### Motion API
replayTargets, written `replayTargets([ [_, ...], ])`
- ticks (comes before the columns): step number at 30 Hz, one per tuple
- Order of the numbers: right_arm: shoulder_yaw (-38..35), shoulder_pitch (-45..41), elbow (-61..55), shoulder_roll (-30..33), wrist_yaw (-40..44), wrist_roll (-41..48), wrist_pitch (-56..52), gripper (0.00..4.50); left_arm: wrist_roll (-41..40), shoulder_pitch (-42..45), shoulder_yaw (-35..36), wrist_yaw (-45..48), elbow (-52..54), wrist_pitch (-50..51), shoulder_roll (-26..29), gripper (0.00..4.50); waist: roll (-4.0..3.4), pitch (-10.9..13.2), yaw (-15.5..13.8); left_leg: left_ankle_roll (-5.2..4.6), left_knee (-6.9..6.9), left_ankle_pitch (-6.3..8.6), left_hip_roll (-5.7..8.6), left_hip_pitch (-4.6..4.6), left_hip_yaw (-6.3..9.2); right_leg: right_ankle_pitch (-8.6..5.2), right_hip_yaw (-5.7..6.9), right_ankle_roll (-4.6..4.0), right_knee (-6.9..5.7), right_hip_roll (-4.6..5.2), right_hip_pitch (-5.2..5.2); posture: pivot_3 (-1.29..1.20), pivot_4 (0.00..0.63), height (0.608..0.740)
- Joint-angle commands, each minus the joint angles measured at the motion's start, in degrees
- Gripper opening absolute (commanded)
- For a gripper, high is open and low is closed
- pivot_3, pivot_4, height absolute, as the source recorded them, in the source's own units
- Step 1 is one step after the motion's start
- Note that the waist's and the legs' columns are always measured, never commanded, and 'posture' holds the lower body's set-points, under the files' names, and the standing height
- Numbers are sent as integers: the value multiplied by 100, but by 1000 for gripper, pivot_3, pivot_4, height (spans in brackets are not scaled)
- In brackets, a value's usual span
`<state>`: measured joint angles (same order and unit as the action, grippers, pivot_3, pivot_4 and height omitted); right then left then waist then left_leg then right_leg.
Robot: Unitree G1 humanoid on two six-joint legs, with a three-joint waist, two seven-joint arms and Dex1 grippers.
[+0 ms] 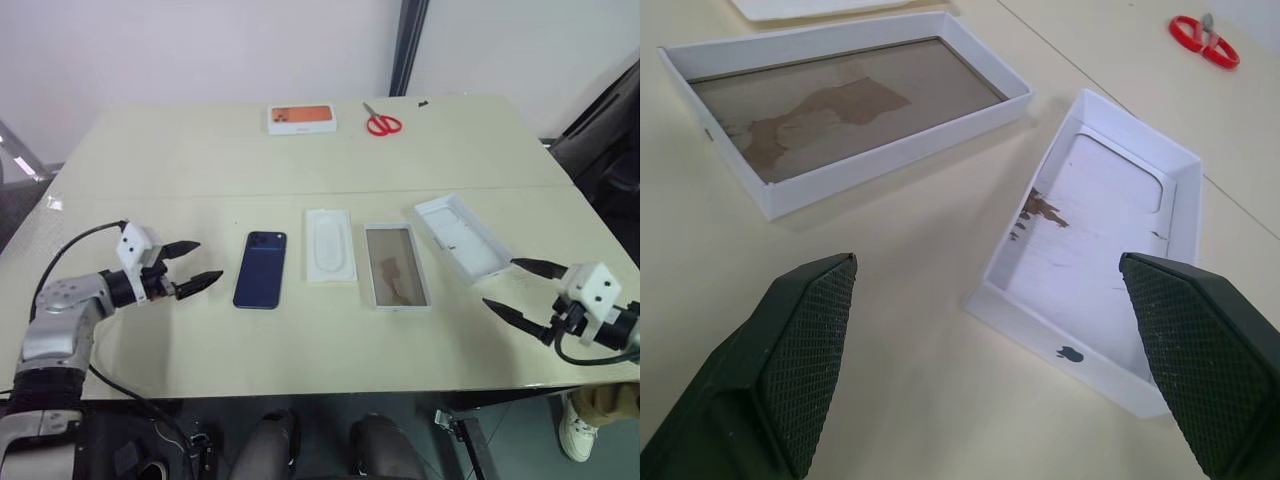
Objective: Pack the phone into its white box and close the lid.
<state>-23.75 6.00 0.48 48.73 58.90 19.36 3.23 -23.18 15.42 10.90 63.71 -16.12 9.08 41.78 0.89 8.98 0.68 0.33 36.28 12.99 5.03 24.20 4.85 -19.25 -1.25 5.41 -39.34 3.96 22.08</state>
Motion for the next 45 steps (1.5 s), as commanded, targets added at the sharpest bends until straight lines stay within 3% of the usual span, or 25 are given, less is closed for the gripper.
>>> replayTargets([
  [1, -146, -144, 113, 149, 31, 31, 121, 4410, -99, -34, 266, 48, 156, -197, 104, 4500, 0, 0, -10, 0, 0, 0, 0, 0, 0, 0, 0, 0, 0, 0, 0, 0, 150, 734],
  [19, 180, -450, 134, 51, -23, -46, 161, 4410, -83, 11, 192, 3, 270, -44, 2, 4500, 0, 0, -5, 0, 0, 0, 1, -1, 0, 0, 1, 0, 2, 3, -2, 0, 150, 734],
  [31, 477, -733, -316, -26, -90, 204, -440, 4410, -230, 55, 116, -251, 857, 733, -148, 4500, 0, 0, -4, 0, 0, 0, 1, -1, 0, 0, 1, 0, 1, 3, -1, 0, 150, 734],
  [39, 918, -1238, -727, -181, -325, 210, -990, 4410, -391, 258, -196, -853, 1531, 1889, -451, 4500, 0, 0, -1, 0, 0, 0, 1, -1, 0, 0, 1, 0, 1, 3, -1, 0, 150, 734],
  [45, 1407, -1714, -834, -448, -512, -21, -945, 4410, -531, 761, -633, -1955, 1972, 3436, -1180, 4500, 1, 1, -24, 0, 7, 0, 2, 2, 1, 0, 3, 0, -1, 2, -2, 0, 150, 734],
])
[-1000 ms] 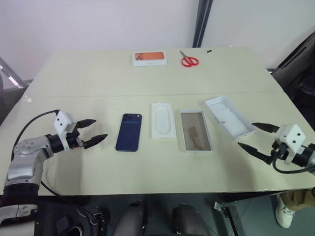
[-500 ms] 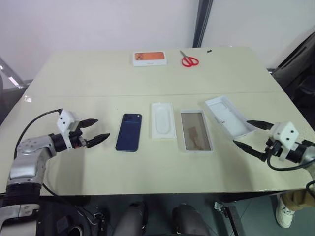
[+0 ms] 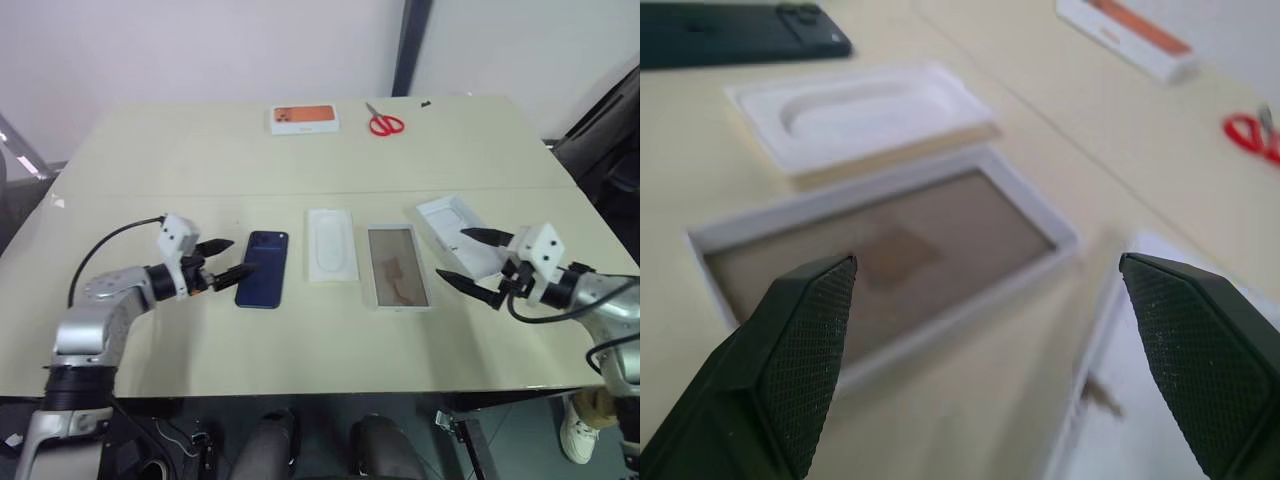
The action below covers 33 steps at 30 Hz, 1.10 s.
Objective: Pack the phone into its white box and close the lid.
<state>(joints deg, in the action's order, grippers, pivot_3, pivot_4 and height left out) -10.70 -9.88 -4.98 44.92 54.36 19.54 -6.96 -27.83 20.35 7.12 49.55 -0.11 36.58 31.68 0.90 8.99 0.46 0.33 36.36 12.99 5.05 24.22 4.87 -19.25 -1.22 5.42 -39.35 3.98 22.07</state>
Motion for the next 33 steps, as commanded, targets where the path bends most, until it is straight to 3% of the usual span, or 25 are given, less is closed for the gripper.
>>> replayTargets([
  [1, 147, -145, -311, -80, -37, -38, 71, 4410, 40, 329, -347, -717, 403, 822, -227, 4500, 0, 0, -4, 0, 1, 0, 1, 2, 0, 0, 0, 0, 0, 0, 0, 0, 150, 734],
  [5, 332, -233, -507, -126, 4, 11, -37, 4410, -169, 608, -492, -966, 398, 1229, -671, 4500, 0, 0, 16, 4, 3, -2, 0, 2, -1, 0, -2, 1, -2, -3, 2, 0, 150, 734],
  [10, 450, -302, -457, -155, 39, -54, 61, 4410, -461, 1195, -133, -1765, -228, 2339, -1409, 4500, 1, 0, 13, 4, 9, -3, -1, 4, 0, 0, -1, 1, -4, -9, 3, 0, 150, 734],
  [21, 481, -119, -425, -242, -81, -174, 261, 4410, -584, 1921, -71, -2633, -638, 3706, -2112, 4500, 3, 0, 12, 29, 27, -16, -2, 8, 3, 0, -1, 2, -7, -12, -2, 0, 150, 734],
  [28, 415, -51, -443, -273, -131, -234, 303, 4410, -577, 2000, 224, -3019, -943, 3872, -2432, 4500, 2, 0, -31, 30, 45, -15, -1, 8, 4, -1, 2, 4, -6, -12, -14, 0, 150, 734],
  [30, 411, -33, -463, -269, -146, -240, 305, 4500, -591, 2018, 525, -3229, -1115, 3873, -2620, 4000, 2, 0, -63, 31, 49, -15, -1, 8, 5, -1, 2, 3, -6, -12, -16, 0, 150, 734],
  [33, 405, -9, -533, -267, -173, -226, 274, 4500, -646, 1960, 694, -3260, -1142, 3933, -2715, 2641, 3, 0, -108, 31, 55, -14, -1, 8, 4, -1, 2, 4, -6, -12, -17, 0, 150, 734],
])
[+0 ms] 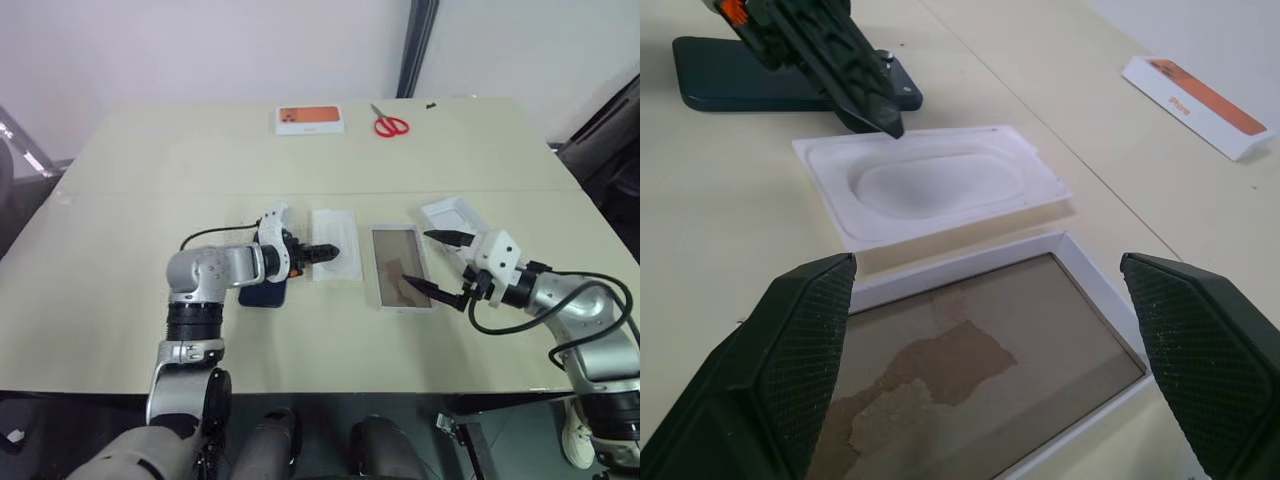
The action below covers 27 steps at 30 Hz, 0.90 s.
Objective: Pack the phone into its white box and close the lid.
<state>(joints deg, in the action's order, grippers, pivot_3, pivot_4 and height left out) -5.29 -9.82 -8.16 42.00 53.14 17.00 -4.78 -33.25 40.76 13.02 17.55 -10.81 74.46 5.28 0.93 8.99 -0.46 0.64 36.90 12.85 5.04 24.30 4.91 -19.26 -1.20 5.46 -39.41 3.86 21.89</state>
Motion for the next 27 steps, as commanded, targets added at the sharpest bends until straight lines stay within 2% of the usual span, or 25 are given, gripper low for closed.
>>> replayTargets([
  [1, -139, -18, -219, 27, -54, 33, 51, 4500, -96, -101, 109, -69, -66, 170, -76, 2173, 0, 0, -22, 0, 1, 0, 0, 0, 0, 0, -1, 0, 0, 0, 0, 0, 150, 734],
  [2, -144, -16, -226, 29, -56, 38, 46, 4500, -72, -123, 104, -89, -64, 182, -76, 1601, 0, 0, -25, 0, 1, 1, 1, 1, -1, 0, 0, 1, 1, 0, 0, 0, 150, 734],
  [9, -131, -38, -254, 27, -91, 24, 51, 4500, -44, -128, 234, -220, -240, 223, -162, 1601, 0, 0, -28, 0, 3, 1, 1, 1, 0, 1, 0, 3, 2, 0, -3, 0, 150, 734],
  [12, -113, -48, -264, 22, -113, 12, 59, 4500, -47, -144, 185, -212, -280, 228, -158, 704, 0, 0, -29, 0, 4, 1, 1, 1, 0, 1, 0, 3, 3, 0, -4, 0, 150, 734],
  [13, -111, -44, -262, 24, -118, 6, 64, 4500, -61, -149, 178, -201, -294, 245, -156, 219, 0, 0, -33, 0, 4, 1, 1, 1, 0, 1, 0, 3, 3, 0, -4, 0, 150, 734],
  [14, -107, -45, -259, 25, -122, 1, 66, 4500, -70, -150, 176, -194, -308, 256, -153, 53, -2, -1, -35, 0, 4, 1, 1, 1, 0, 1, 1, 3, 3, 0, -5, 0, 150, 734],
  [19, -129, 89, -293, 66, -76, 43, 33, 4500, -200, -72, 598, -396, -417, 230, -300, 53, -2, -2, -32, -1, 3, 2, 1, -4, 2, 1, 2, 3, 5, 1, -11, 0, 150, 734],
  [24, -101, 544, -806, 261, 421, 671, -627, 4500, -581, 149, 1262, -531, -438, 305, -414, 53, 0, -1, -25, -3, 5, 4, 1, -4, 2, 1, 3, 4, 6, 1, -13, 0, 150, 734],
  [27, 80, 809, -994, 442, 732, 662, -762, 4500, -589, 148, 1134, -413, -227, 214, -277, 53, 2, 1, -20, -4, 4, 6, 0, -4, 3, 1, 3, 4, 6, 0, -12, 0, 150, 734],
])
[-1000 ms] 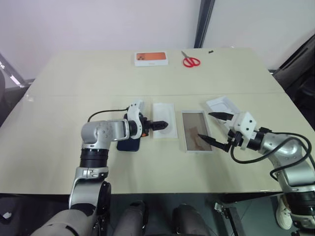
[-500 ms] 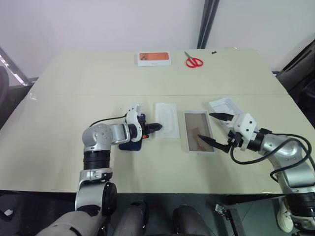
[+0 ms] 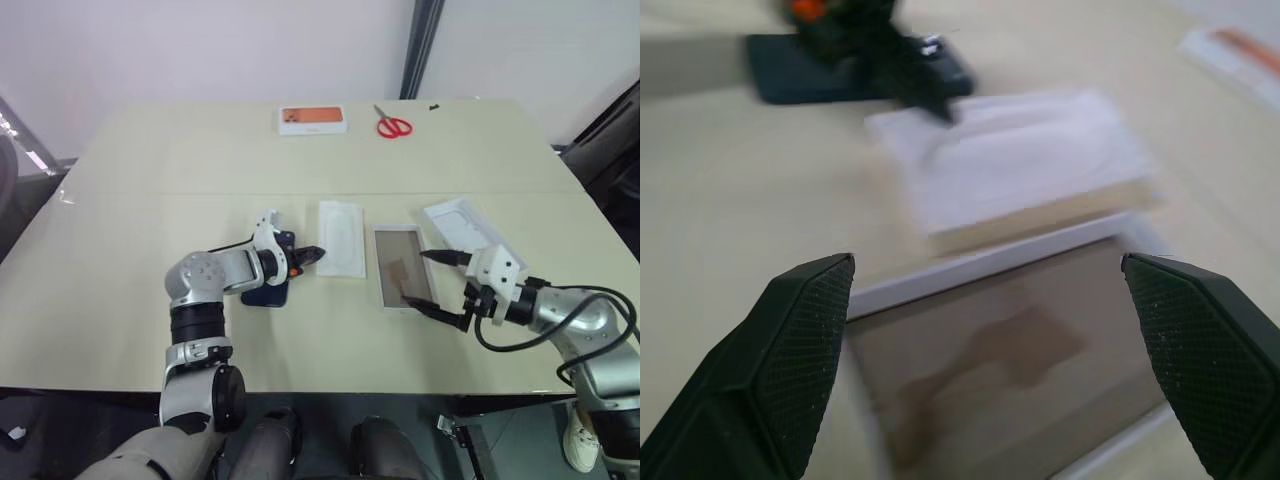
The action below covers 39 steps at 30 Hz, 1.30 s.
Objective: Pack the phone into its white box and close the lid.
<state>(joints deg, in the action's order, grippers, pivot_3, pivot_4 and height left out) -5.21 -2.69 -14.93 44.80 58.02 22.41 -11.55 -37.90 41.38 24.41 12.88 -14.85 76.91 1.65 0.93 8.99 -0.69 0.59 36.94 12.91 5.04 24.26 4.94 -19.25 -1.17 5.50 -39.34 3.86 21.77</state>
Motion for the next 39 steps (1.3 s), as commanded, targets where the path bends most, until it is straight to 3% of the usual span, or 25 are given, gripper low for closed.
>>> replayTargets([
  [1, 184, 60, -229, 186, 277, -35, -21, 4500, -136, 78, -59, 96, 228, -7, 139, 53, 1, 0, 7, 0, -1, 1, 0, 0, 0, 0, 0, 0, 0, -1, 1, 0, 150, 734],
  [9, 780, -573, 678, 117, 467, -652, 284, 4500, -63, -249, -666, 452, 920, -279, 461, 53, 3, 2, -2, 4, 1, 1, 0, 2, -1, 0, -2, 0, 1, -1, 3, 0, 150, 734],
  [13, 1092, -813, 1236, 270, 836, -1022, 687, 3134, -98, -223, -514, 326, 808, -332, 522, 0, 4, 2, -6, 4, 2, 1, 0, 2, 0, 0, -1, 0, 2, -1, 3, 0, 150, 734],
  [19, 1155, -1135, 1472, 127, 1105, -950, 687, 53, -323, -48, 85, -27, 728, -336, 326, 0, 5, 3, 6, 4, 3, 1, 0, 4, 0, 0, -1, 0, 3, -1, 4, 0, 150, 734],
  [28, 1764, -1698, 1179, -897, 488, -1381, 544, 53, -1220, 490, 1220, -715, 580, 140, -170, 0, 9, 5, 4, 6, 7, 2, -1, 10, 2, 1, 1, 1, 1, -1, 11, 0, 150, 734],
  [33, 2019, -1806, 1301, -1296, 167, -1655, 682, 53, -1403, 585, 1298, -999, 553, 292, -236, 0, 9, 5, 7, 7, 9, 2, 1, 13, 2, 2, 1, 4, 2, -1, 13, 0, 150, 734],
  [36, 1963, -1786, 1243, -1303, 200, -1564, 596, 881, -1452, 413, 1080, -1016, 739, 427, -294, 0, 9, 5, 6, 7, 9, 2, 1, 13, 2, 3, 1, 4, 2, -1, 14, 0, 150, 734],
  [39, 1880, -1727, 1201, -1196, 185, -1589, 634, 2397, -1397, 231, 788, -964, 960, 483, -259, 0, 9, 5, 12, 7, 8, 2, 1, 13, 2, 3, 0, 5, 1, -2, 15, 0, 150, 734],
])
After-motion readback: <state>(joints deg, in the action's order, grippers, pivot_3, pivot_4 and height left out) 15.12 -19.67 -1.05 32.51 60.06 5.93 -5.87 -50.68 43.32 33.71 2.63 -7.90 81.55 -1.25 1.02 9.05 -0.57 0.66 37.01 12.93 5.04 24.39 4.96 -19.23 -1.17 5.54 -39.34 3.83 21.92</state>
